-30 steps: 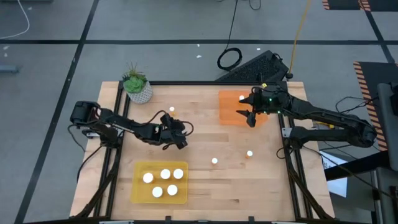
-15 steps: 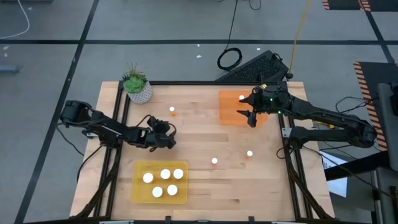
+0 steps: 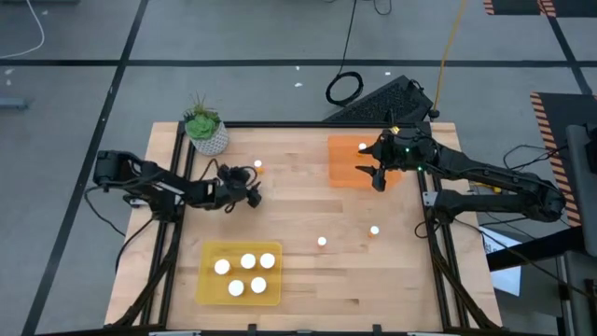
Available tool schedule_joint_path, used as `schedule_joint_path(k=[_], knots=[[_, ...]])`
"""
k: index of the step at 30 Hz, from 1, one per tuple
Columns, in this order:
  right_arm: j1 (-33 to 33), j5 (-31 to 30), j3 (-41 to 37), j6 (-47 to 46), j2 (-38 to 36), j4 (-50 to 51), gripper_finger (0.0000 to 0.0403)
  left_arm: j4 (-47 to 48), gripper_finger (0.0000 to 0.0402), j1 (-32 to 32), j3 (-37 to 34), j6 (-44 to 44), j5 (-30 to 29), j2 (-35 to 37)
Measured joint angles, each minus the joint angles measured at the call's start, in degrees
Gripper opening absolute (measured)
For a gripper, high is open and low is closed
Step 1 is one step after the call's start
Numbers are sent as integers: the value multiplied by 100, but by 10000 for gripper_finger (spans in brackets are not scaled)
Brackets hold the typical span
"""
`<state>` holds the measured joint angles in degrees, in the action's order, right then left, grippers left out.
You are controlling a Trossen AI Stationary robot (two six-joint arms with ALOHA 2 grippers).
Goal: Pick and place medicine bottles into bin by pill shape (circle, oval)
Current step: Put the small pill bottle into the orange bin
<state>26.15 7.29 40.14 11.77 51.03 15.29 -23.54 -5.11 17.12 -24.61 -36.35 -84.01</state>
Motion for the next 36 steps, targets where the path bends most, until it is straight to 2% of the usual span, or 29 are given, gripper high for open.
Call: schedule_joint_path(k=[6,15,21,29,36], knots=[[0,9,-41,-11,2,-43,231,-817,296,-575,-316,734,721,-2],[0,7,-120,69,2,-176,231,-1825,296,-1130,-782,1177,1452,-4],[0,22,-120,72,2,-360,231,-1969,296,-1450,-749,1682,1903,-4],[0,24,-120,9,2,-356,231,-1865,296,-1787,-754,1858,2432,-4],[0,26,-120,9,2,-392,231,-1868,296,-1807,-754,1922,2447,-9]])
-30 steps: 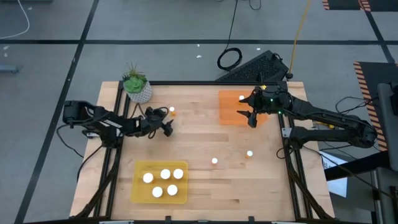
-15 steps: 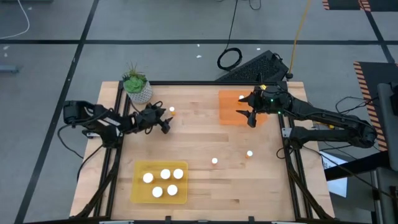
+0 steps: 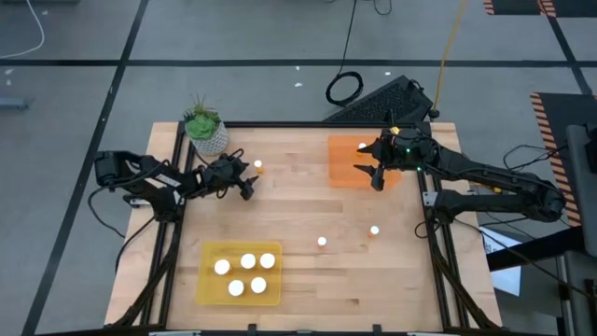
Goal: Pick and place medicine bottles into bin by pill shape (circle, oval)
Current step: Put the small pill bottle into the orange bin
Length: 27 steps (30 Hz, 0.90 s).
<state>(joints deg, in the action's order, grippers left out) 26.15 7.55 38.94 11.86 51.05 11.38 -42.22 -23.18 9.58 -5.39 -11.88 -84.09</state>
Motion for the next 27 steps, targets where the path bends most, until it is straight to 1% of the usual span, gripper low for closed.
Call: schedule_joint_path(k=[10,16,18,21,24,27], knots=[[-2,0,0,-2,0,0,231,-5,296,-7,0,57,-8,0],[-2,2,0,-2,0,0,231,0,294,4,0,-205,-21,-1],[-2,2,0,-2,0,-3,231,-14,285,40,2,-339,-104,-94],[-2,2,0,-2,0,-22,231,-83,261,112,-2,-395,-209,-325],[-2,3,0,-19,1,-22,231,-461,237,176,4,-393,-358,-667],[-2,4,0,-20,2,-22,231,-973,229,238,7,-220,-516,-924]])
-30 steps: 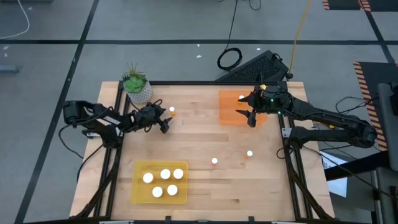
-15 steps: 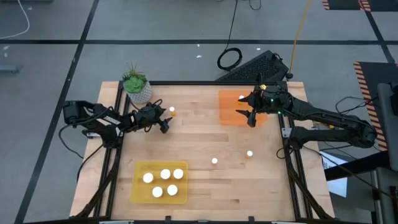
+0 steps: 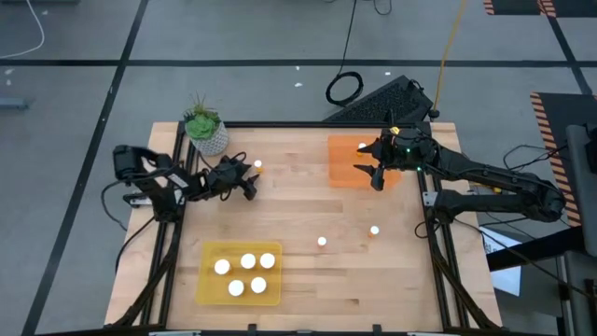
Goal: Pick and place medicine bottles into bin by pill shape (circle, oval)
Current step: Put the small pill bottle into the orange bin
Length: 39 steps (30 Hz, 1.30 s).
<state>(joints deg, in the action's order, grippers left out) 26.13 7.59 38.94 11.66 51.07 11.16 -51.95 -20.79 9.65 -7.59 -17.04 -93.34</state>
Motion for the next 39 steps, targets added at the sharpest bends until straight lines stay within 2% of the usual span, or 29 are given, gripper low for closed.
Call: schedule_joint_path(k=[13,25,27,34,39], knots=[[0,0,0,17,0,2,231,-1099,228,-55,228,125,118,-1207],[0,0,0,17,0,2,231,-1256,225,-50,301,198,11,-1458],[0,0,0,17,0,3,231,-1258,214,-29,301,248,-19,-1458],[0,0,0,9,0,2,231,-1267,135,44,306,299,-22,-1460],[0,-2,0,-32,0,-88,231,-1332,103,48,303,279,-22,-1460]])
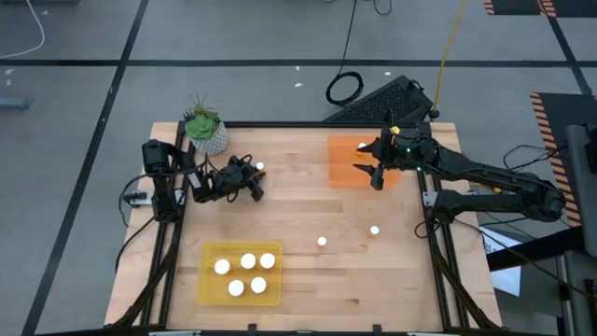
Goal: Pick and place medicine bottles into bin by pill shape (circle, oval)
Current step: Put the small pill bottle into the orange bin
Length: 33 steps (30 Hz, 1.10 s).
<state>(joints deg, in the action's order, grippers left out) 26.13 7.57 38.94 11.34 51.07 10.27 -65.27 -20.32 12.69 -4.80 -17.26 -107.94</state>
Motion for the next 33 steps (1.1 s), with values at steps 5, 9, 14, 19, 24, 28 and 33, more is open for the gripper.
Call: schedule_joint_path(k=[5,9,14,19,24,28,33], knots=[[-82,-48,-205,-565,72,-912,231,-260,103,47,-9,-28,30,20],[-420,-679,-258,-1124,340,-1417,231,-345,109,177,-17,-159,140,291],[-1025,-1106,-260,-1215,890,-2027,231,-9,104,435,39,-280,353,991],[-1509,-1101,84,-1108,1556,-2369,231,1065,107,769,519,-145,369,1764],[-1944,-746,541,-838,2051,-2378,231,2623,107,1152,1471,118,325,2033],[-2237,-743,791,-738,2347,-2374,231,3609,108,1488,2243,353,168,1952],[-2393,-766,904,-873,2632,-2601,233,3953,108,1846,2750,578,66,1888]])
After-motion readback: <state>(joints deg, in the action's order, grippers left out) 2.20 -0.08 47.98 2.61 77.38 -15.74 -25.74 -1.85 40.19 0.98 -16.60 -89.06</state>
